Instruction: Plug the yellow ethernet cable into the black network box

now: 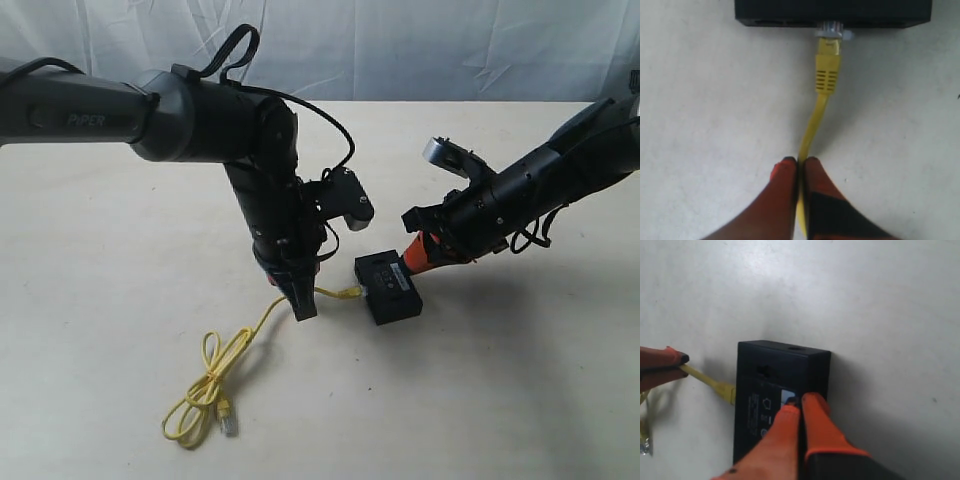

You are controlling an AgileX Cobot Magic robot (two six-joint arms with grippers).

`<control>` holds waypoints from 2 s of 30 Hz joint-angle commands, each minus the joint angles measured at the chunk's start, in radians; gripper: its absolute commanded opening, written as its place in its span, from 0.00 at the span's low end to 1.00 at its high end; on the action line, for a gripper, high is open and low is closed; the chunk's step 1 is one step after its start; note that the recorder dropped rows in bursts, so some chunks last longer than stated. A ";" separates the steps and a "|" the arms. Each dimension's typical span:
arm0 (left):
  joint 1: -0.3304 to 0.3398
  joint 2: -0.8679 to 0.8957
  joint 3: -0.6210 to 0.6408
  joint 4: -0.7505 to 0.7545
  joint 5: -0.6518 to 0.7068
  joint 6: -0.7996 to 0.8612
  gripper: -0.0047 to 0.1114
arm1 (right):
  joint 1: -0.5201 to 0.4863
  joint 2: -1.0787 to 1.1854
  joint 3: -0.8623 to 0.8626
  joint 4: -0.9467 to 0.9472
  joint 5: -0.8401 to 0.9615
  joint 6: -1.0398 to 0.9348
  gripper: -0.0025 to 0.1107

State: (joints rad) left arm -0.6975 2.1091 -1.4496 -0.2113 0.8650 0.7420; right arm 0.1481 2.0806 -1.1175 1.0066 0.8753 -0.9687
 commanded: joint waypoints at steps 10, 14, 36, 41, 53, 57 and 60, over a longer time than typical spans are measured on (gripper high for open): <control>-0.003 -0.003 -0.006 -0.021 -0.050 -0.001 0.04 | 0.001 -0.023 0.006 -0.016 0.025 0.000 0.02; -0.003 -0.003 -0.006 -0.021 -0.045 -0.001 0.04 | 0.001 -0.017 0.006 -0.011 0.027 0.000 0.02; 0.125 -0.180 -0.006 0.255 0.040 -0.382 0.12 | -0.077 -0.131 0.006 -0.118 0.031 0.137 0.02; 0.235 -0.276 -0.003 0.234 0.076 -0.482 0.04 | -0.079 -0.245 0.020 -0.281 0.024 0.281 0.02; 0.561 -0.795 0.274 0.062 -0.044 -0.493 0.04 | -0.079 -0.811 0.347 -0.493 -0.304 0.466 0.02; 0.611 -0.993 0.413 0.060 -0.142 -0.504 0.04 | -0.079 -1.078 0.477 -0.516 -0.407 0.477 0.02; 0.616 -1.141 0.521 0.039 -0.219 -0.504 0.04 | -0.079 -1.291 0.573 -0.516 -0.473 0.477 0.02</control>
State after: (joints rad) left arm -0.0874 1.0810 -1.0160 -0.1428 0.7160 0.2460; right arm 0.0747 0.9426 -0.6152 0.5019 0.4654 -0.4988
